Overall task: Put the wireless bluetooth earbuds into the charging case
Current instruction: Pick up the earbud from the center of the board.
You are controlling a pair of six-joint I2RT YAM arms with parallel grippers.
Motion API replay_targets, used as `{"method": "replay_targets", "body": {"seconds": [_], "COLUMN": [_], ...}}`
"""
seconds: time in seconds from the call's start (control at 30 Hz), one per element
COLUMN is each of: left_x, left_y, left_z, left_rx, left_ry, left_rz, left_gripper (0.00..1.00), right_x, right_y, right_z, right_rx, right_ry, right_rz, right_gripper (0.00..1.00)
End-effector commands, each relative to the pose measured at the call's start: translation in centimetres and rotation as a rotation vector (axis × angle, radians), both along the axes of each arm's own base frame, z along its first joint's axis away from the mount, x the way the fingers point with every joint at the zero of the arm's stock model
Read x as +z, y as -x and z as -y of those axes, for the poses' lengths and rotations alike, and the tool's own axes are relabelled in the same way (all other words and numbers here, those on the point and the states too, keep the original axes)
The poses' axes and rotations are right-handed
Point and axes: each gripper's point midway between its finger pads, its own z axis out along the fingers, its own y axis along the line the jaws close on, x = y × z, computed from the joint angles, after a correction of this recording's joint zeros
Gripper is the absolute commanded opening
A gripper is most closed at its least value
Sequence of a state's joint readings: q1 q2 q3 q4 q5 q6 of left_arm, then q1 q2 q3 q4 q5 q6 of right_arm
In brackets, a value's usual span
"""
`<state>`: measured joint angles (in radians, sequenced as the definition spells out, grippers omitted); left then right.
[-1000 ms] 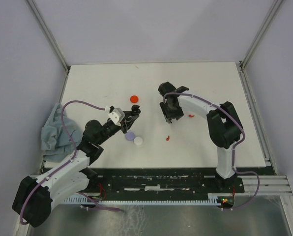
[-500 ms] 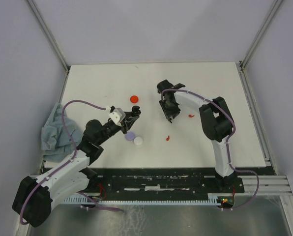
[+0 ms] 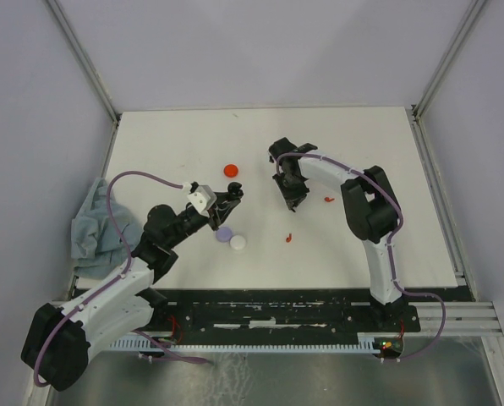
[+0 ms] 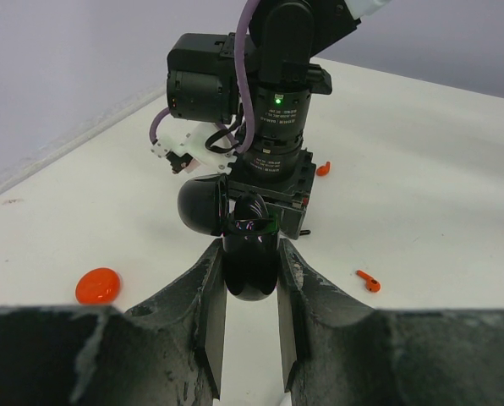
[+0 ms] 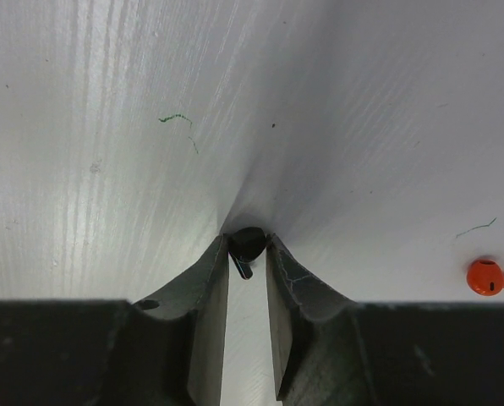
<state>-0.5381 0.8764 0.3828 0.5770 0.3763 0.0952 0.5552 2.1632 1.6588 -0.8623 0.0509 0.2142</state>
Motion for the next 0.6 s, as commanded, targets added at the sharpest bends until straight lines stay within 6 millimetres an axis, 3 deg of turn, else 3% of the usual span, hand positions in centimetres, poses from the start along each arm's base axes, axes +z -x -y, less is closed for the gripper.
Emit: {"method": "replay_targets", "body": {"seconds": [0.0, 0.13, 0.27, 0.57], "left_x": [3.2, 3.3, 3.2, 3.4], "left_y": [0.0, 0.0, 0.2, 0.5], "left_z": [0.2, 0.2, 0.4, 0.5], "left_rx": [-0.016, -0.017, -0.035, -0.046], "left_ry": [0.025, 0.025, 0.026, 0.052], "left_rz": [0.1, 0.103, 0.101, 0.115], "left_gripper": [0.03, 0.03, 0.03, 0.03], "right_x": [-0.7, 0.6, 3.2, 8.6], "right_y": [-0.1, -0.1, -0.1, 1.0], "right_z": [0.2, 0.1, -0.4, -1.4], "right_rx": [0.013, 0.011, 0.001, -0.005], "right_ry": [0.023, 0.003, -0.056, -0.163], "right_rz": [-0.01, 0.014, 0.065, 0.173], "right_gripper": [0.27, 0.21, 0.17, 0.16]}}
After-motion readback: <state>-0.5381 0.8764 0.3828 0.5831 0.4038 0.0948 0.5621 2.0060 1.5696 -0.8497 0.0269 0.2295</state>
